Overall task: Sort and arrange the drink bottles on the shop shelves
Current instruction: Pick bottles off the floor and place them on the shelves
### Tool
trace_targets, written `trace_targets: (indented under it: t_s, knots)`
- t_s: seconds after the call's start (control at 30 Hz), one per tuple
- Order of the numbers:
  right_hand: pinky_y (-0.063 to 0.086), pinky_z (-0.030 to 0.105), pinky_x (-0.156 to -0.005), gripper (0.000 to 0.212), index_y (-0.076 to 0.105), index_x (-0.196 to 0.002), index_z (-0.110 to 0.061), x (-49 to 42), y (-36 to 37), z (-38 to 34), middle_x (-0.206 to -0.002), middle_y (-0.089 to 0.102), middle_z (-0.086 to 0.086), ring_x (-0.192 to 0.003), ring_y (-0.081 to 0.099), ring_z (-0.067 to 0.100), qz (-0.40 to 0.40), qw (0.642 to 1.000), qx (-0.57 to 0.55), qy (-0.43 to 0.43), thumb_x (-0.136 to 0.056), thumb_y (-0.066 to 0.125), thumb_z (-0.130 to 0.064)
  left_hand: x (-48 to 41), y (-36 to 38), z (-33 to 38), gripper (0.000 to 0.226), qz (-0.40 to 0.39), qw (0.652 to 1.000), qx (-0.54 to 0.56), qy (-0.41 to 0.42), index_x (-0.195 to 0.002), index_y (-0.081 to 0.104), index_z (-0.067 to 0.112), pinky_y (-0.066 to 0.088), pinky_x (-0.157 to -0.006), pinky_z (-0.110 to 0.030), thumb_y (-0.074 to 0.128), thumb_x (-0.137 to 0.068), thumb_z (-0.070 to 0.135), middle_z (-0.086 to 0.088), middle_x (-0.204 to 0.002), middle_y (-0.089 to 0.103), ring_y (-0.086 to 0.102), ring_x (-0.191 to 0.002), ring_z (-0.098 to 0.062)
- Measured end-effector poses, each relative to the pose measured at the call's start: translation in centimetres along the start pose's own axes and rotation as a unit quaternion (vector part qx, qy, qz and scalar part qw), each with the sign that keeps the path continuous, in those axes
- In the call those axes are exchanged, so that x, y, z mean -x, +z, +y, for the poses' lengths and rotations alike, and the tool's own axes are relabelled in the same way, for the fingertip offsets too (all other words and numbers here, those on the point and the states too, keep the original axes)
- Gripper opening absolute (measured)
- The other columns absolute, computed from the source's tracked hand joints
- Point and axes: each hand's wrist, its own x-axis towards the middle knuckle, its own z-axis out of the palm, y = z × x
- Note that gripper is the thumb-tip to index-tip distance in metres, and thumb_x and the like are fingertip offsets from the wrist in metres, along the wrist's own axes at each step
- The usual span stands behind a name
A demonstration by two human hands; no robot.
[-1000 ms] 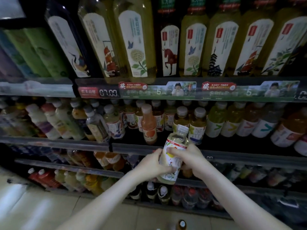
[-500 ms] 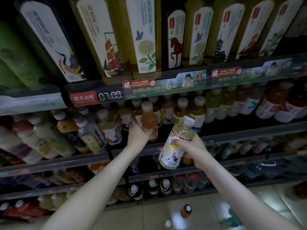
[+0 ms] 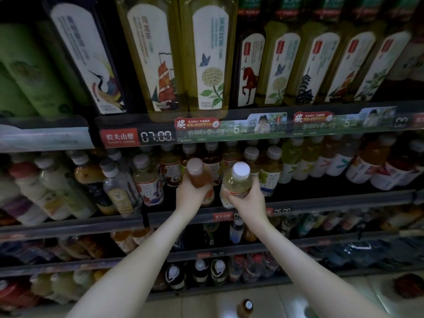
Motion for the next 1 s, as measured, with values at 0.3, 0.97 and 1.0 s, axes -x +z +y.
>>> trace_targets:
  t_s: [0.3,0.97,1.0]
  knots:
    - [0.05,0.03,-0.084,0.057,0.047,-0.123,-0.014,-3.2,3.3,1.5,-0.114,0.061,-0.002,-0.105,0.059,0.014,0.03,0.994,0.1,0.01,-0.078,0.076,-0.031,1.6,-2.1,-1.1,0.052,0.008,0.995,0.098,-0.023,-0.124,0.05,0.024,0.044,-0.091,-0.028,0.077,-0.08,0.032,0.006,-0.11,0.061,0.059,-0.103,-0.014]
    - [-0.002,0.058,-0.115,0.062,0.075,-0.106,-0.017,-5.1,1.6,1.7,-0.126,0.063,0.003,-0.132,0.042,0.03,-0.083,0.573,0.736,-0.35,-0.045,0.088,-0.02,2.2,-4.2,-0.1,0.044,0.051,0.988,0.146,-0.015,-0.116,0.056,0.02,0.046,-0.088,-0.024,0.079,-0.078,0.025,0.01,-0.104,0.066,0.062,-0.104,-0.013]
    - [-0.003,0.058,-0.115,0.063,0.075,-0.105,-0.017,-5.1,1.6,1.8,-0.126,0.064,0.004,-0.132,0.04,0.031,-0.088,0.576,0.733,-0.351,-0.044,0.088,-0.02,2.1,-4.7,0.0,0.043,0.052,0.987,0.153,-0.011,-0.114,0.057,0.02,0.048,-0.09,-0.026,0.079,-0.078,0.026,0.011,-0.103,0.066,0.063,-0.103,-0.011]
